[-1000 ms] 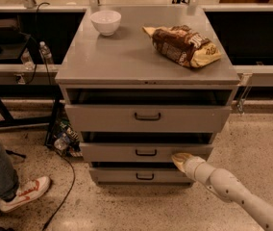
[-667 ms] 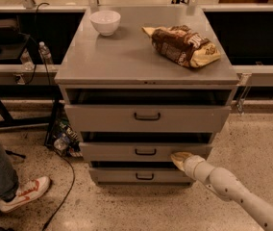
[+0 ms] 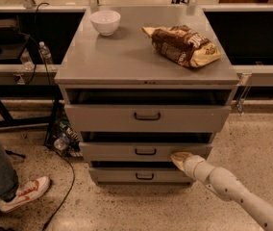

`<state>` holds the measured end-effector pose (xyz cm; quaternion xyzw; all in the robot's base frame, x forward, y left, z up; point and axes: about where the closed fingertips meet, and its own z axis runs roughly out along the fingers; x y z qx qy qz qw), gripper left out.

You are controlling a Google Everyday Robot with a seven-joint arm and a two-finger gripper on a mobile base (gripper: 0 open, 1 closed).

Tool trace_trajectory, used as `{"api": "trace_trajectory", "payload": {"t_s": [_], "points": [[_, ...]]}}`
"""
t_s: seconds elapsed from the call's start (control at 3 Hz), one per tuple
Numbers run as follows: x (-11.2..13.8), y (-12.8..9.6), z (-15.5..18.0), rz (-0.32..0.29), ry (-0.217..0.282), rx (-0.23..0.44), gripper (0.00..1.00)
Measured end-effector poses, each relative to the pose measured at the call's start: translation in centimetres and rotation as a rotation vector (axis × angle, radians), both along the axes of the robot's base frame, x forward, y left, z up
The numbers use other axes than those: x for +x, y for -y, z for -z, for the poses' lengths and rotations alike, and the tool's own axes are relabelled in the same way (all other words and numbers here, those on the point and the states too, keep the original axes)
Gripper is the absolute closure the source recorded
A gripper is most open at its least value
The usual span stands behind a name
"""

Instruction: Close middle drawer

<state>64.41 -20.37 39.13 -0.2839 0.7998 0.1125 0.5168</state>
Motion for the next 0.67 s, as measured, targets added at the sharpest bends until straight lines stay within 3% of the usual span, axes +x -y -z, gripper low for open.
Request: {"api": "trace_trajectory", "payload": {"t_s": [0.67], "points": [[-0.04, -0.03, 0.00, 0.000, 0.000, 0.000, 1.00]]}}
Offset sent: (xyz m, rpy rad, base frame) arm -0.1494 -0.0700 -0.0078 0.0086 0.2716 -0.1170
